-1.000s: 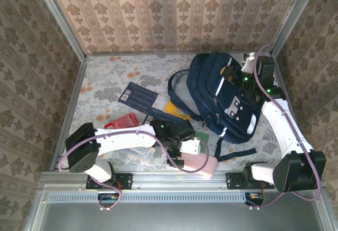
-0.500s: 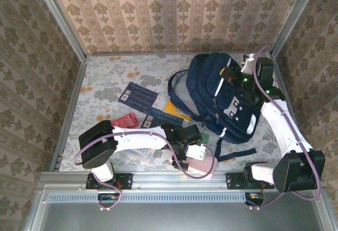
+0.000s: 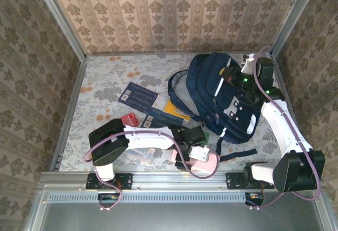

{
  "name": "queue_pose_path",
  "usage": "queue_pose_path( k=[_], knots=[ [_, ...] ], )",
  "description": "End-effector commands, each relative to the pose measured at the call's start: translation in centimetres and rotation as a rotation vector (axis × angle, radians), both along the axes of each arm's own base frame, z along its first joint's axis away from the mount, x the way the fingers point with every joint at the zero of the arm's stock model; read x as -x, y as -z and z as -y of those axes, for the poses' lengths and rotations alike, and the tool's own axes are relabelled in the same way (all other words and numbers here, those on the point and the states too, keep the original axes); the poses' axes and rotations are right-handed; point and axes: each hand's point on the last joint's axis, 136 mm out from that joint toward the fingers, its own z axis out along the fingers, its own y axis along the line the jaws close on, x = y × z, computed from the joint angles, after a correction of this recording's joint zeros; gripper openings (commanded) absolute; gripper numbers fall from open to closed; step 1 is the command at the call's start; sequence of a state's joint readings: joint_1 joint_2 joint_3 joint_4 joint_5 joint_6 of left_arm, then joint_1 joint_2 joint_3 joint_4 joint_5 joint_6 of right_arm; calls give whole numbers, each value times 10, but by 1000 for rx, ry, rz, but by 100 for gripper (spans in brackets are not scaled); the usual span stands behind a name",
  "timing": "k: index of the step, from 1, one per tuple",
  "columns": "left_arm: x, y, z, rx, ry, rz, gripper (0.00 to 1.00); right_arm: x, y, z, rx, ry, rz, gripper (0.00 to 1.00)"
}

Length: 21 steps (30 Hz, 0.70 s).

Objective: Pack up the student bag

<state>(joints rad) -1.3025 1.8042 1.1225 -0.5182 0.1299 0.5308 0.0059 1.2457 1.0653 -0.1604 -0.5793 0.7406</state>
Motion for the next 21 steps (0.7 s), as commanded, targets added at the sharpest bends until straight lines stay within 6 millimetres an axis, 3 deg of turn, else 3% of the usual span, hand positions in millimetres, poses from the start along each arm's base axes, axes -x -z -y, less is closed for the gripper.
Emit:
queue_pose_path(
  k=[1,8,16,21],
  knots=[
    [-7,15,-13,-76,-33,20,97,0,-36,-1,-17,-14,132,0],
    [-15,12,-17,-60,-81,13,58,1,-35,0,-10,-9,127,0],
    [-26,-10,-26,1,-124,75,47,2,-36,3,-4,3,129,0],
    [-23,-9,-32,-11,-141,58,42,2,-34,3,-8,5,130,0]
  ],
)
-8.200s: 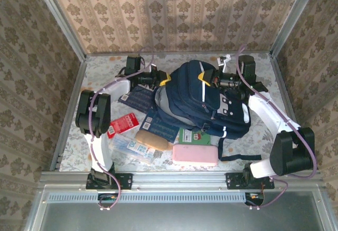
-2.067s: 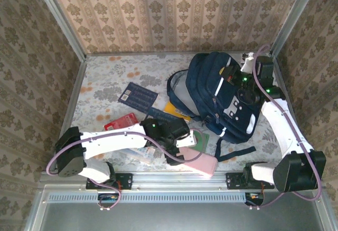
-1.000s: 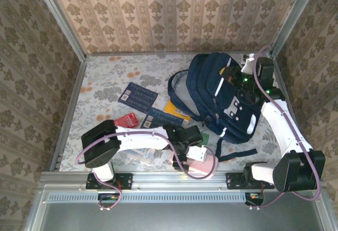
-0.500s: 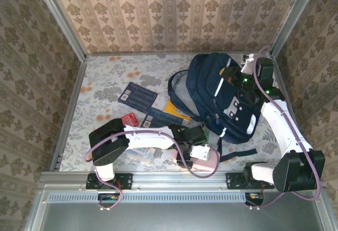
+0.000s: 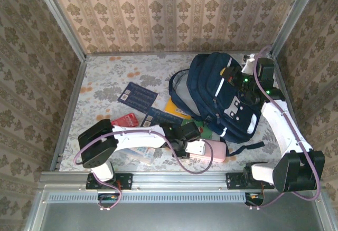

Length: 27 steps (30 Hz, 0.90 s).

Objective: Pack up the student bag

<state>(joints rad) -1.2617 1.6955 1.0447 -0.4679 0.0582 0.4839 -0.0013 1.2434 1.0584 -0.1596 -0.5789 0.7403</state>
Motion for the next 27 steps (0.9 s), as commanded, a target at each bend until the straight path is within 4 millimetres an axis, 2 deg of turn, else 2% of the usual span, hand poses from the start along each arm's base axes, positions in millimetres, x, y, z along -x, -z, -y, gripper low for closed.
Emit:
queue_pose_path(
  k=[1,4,5,6,10,11,16,22,27],
  knots=[
    [3,10,-20,-71,-36,-21,40,1,-36,0,-10,-2,133,0],
    [3,11,-21,-73,-42,-25,37,1,-38,0,-14,-6,133,0],
    [3,11,-21,-72,-46,-26,38,1,-38,0,-15,-7,133,0],
    [3,11,-20,-70,-52,-29,44,1,-39,-1,-16,-7,134,0],
    [2,11,-19,-61,-70,-26,85,1,-38,-1,-17,-10,130,0],
    [2,11,-18,-55,-68,-27,99,1,-37,-1,-17,-11,128,0],
    [-1,9,-14,-40,-56,-5,100,0,-37,-1,-21,-11,128,0],
    [-11,3,6,-14,-31,33,100,-2,-37,-3,-30,-18,127,0],
    [-9,-9,17,15,2,36,100,-1,-37,-2,-26,-18,127,0]
  ],
)
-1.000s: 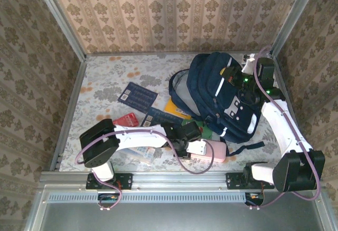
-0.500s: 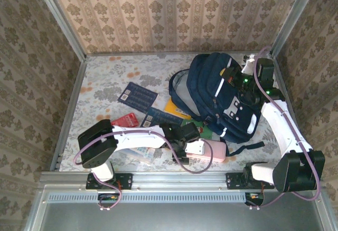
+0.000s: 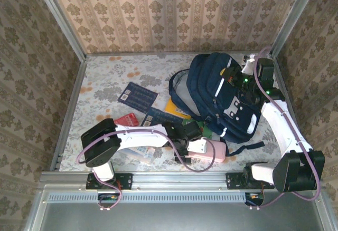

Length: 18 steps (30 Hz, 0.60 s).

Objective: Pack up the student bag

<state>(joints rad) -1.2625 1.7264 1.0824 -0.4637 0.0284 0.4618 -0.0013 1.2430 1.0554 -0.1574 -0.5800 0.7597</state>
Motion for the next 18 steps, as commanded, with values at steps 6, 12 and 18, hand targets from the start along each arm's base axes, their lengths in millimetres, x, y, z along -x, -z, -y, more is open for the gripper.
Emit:
queue_pose_path(
  k=[6,12,18],
  knots=[
    [-1,-9,11,7,46,0,100,-2,-36,-2,-9,-21,136,0],
    [-2,11,11,-45,40,-48,100,-2,-36,-1,-9,-19,137,0],
    [-15,17,19,-29,8,-42,100,-1,-35,-2,-9,-21,137,0]
  ],
)
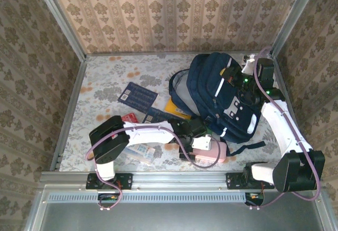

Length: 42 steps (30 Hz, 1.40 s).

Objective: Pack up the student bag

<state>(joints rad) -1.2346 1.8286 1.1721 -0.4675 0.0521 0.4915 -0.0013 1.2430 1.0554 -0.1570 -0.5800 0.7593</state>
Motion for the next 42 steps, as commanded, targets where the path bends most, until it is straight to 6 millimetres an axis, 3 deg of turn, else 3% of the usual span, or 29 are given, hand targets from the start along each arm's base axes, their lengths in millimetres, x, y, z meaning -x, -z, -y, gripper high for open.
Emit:
queue_pose_path(
  k=[1,11,17,23,35,42],
  knots=[
    [-2,9,1,-21,-1,-25,100,-1,-35,-2,-10,-21,135,0],
    [-1,13,2,-38,6,-37,100,-2,-34,-2,-13,-25,136,0],
    [4,10,-2,-35,10,-73,78,0,-37,-2,-11,-24,138,0],
    [2,-1,-13,-27,6,-44,75,1,-38,-2,-10,-24,140,0],
    [-16,-65,-71,65,-134,81,76,5,-47,-2,-16,-21,148,0],
    [-40,-97,-115,122,-311,148,74,6,-52,0,-7,-7,145,0]
  ],
)
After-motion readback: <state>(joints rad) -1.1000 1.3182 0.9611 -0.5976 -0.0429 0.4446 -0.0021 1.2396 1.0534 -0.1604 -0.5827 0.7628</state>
